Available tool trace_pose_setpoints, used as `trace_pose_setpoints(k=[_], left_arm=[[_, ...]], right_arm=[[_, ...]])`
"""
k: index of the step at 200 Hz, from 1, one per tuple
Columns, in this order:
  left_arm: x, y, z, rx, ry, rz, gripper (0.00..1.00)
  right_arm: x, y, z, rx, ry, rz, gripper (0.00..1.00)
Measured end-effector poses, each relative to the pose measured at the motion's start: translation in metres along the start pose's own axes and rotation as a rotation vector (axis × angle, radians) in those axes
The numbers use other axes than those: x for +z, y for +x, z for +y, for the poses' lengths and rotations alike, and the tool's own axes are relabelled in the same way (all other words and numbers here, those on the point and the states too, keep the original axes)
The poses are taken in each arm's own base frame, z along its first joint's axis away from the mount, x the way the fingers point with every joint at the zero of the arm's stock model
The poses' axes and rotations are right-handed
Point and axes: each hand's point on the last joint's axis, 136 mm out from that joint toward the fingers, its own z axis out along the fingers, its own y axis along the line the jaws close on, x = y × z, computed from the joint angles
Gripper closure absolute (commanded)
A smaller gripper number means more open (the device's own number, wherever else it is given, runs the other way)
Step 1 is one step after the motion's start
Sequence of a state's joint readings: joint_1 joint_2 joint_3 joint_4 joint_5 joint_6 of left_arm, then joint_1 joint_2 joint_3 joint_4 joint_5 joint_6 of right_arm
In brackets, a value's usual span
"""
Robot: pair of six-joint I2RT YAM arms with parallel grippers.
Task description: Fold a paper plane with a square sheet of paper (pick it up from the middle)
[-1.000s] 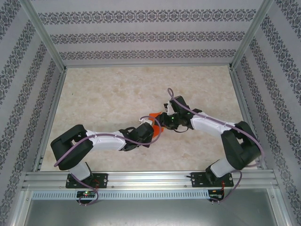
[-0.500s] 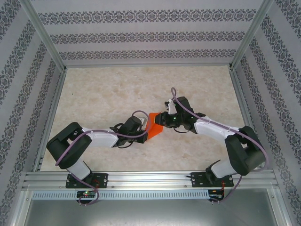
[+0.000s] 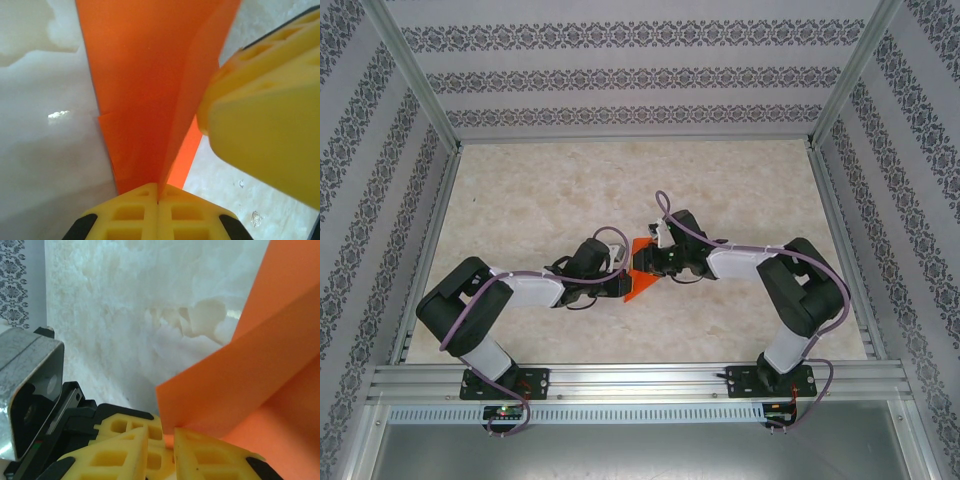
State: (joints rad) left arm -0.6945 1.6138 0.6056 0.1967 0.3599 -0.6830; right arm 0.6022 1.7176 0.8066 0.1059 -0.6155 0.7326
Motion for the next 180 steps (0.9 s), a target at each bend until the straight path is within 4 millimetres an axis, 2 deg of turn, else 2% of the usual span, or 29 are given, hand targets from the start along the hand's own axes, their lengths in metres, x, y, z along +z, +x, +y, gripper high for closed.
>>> trace_pose_setpoints(k=[58, 115, 163, 180], left_arm=[[-0.0012, -0.0017, 0.0024, -0.009, 0.003, -0.001, 0.88], [-0.0004, -0.0004, 0.0043, -0.010, -0.003, 0.004, 0.77], [0.0020, 0.0036, 0.0072, 0.002, -0.006, 0.020, 0.76], [0.0022, 0.0041, 0.0066, 0.006, -0.003, 0.023, 0.79]], right_arm=[[0.0043, -0.0054, 0.0004, 0.002, -0.006, -0.009, 0.80], [0.0082, -0.0047, -0.0080, 0.015, 0.018, -0.009, 0.81], [0.0082, -0.0053, -0.0076, 0.014, 0.018, -0.010, 0.81], [0.0082, -0.0052, -0.0077, 0.015, 0.018, -0.009, 0.80]])
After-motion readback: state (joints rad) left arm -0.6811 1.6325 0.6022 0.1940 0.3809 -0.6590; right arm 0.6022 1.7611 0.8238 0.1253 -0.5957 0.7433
